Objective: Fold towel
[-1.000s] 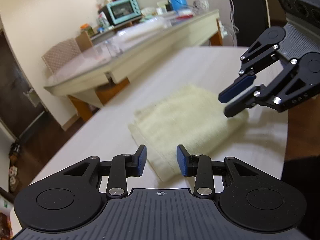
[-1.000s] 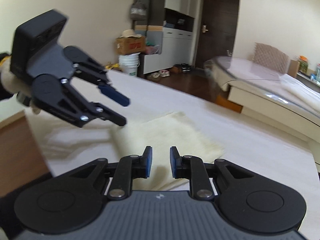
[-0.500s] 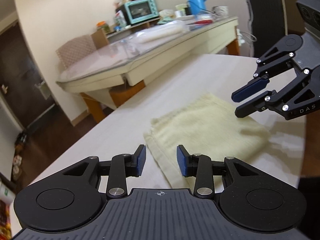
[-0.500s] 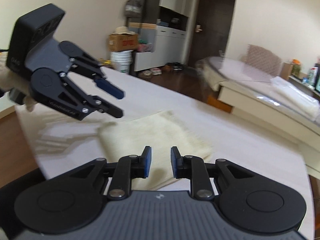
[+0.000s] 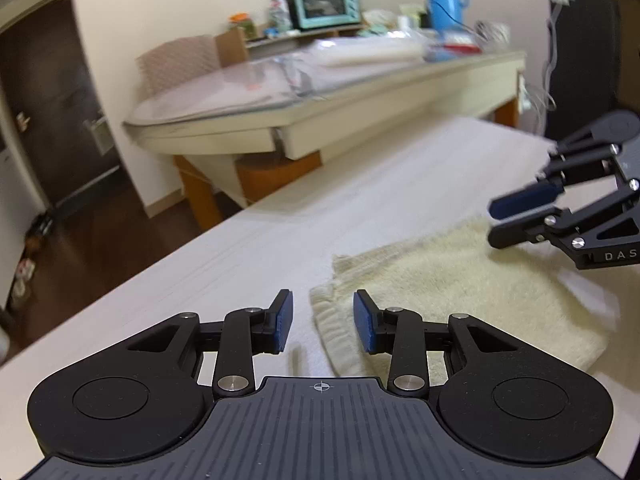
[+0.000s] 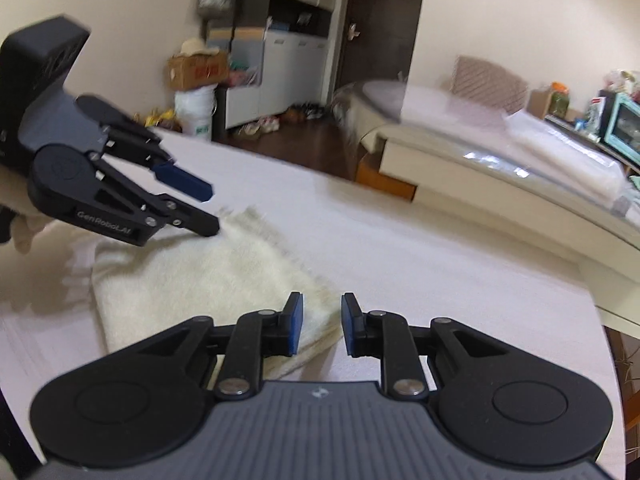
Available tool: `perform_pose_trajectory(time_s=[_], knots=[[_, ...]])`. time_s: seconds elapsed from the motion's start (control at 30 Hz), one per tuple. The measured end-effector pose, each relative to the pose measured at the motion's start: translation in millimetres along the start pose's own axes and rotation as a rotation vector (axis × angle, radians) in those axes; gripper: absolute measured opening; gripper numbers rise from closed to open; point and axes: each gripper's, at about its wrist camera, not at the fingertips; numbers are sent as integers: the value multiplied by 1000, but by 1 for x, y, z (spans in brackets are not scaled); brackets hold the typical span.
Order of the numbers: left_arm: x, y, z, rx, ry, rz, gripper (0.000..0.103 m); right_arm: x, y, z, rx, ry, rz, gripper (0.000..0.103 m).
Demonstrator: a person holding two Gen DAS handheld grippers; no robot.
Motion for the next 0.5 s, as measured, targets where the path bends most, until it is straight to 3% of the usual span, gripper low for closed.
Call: perform_pose_trajectory(time_s=[0.5], knots=[[1,-3,-6,-32,49,34,38,0,2,-8,-22,24,-3,27]])
Point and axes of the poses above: each gripper's, at about its wrist camera, not at the fingertips, and x roughly the way its jaws point, y to its left, z to its top, and after that the axes turned 5 degrees about -z, right-handed
